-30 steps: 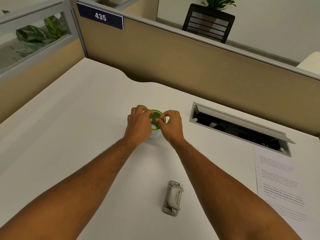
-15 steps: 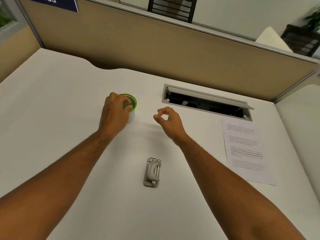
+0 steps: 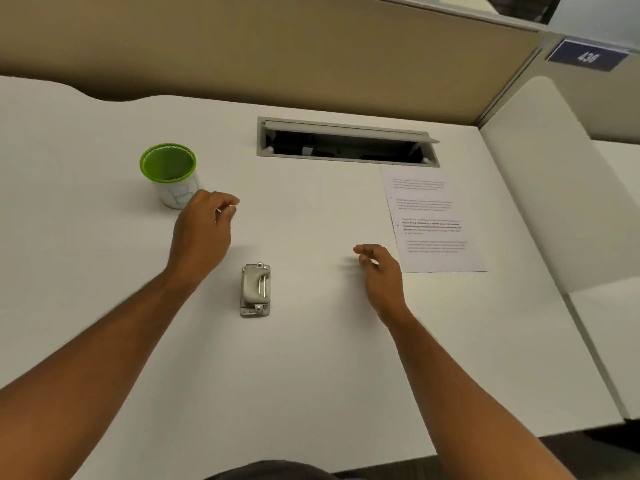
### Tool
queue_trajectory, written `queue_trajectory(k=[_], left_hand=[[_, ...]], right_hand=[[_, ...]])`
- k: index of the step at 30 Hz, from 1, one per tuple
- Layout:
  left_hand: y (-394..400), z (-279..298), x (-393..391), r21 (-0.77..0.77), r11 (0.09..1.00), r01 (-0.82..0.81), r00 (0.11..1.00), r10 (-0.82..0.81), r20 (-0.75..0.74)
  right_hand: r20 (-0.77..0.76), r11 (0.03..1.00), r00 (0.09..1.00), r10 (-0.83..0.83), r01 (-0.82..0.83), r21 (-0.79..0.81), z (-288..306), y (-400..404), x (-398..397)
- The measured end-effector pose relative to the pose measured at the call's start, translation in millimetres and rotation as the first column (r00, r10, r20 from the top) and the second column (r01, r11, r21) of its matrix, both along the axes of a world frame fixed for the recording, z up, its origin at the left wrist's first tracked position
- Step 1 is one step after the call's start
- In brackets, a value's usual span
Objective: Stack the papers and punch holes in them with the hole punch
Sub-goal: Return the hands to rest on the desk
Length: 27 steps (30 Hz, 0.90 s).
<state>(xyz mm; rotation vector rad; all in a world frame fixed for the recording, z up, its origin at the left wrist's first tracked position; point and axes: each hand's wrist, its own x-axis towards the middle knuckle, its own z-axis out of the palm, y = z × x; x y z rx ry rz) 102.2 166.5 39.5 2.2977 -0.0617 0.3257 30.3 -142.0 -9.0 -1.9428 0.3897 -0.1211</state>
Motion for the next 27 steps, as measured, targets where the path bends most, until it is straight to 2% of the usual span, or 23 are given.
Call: queue_trajectory(k=[6, 10, 14, 18, 22, 27], left_hand=[[-51.2, -13.5, -42.0, -0.083, 0.992, 0.092, 0.992, -0.098, -0.080], [-79.3, -22.9, -70.3, -0.106, 0.984, 0.140, 0.979, -0.153, -0.132], [-102.9, -32.7, -93.8, -0.092, 0.974, 0.208, 0.969, -0.218, -0.117], [-118.1, -46.5, -113.2, -0.077, 0.965, 0.252, 0.953, -0.261, -0.152], [-126.5, -60.8, -129.6, 0.007, 0.967, 0.256, 0.948, -0.250, -0.196], [-135.0, -68.7, -142.2, 0.083, 0.972, 0.220, 0.954, -0.196, -0.226]], right_hand=[[0.027, 0.971, 0.971, -0.236, 0.237, -0.015, -8.5, -39.0, -48.8], [0.006, 0.953, 0.954, -0.300, 0.300, -0.048, -11.1, -63.5, -69.5], [-0.013, 0.948, 0.950, -0.313, 0.311, -0.060, -11.7, -79.2, -81.6], [-0.042, 0.958, 0.962, -0.270, 0.264, -0.112, -13.6, -85.5, -89.5], [0.007, 0.946, 0.996, -0.088, 0.086, -0.312, -15.4, -85.0, -93.8], [0.017, 0.899, 0.998, 0.053, -0.040, -0.437, -16.3, -82.5, -88.8]])
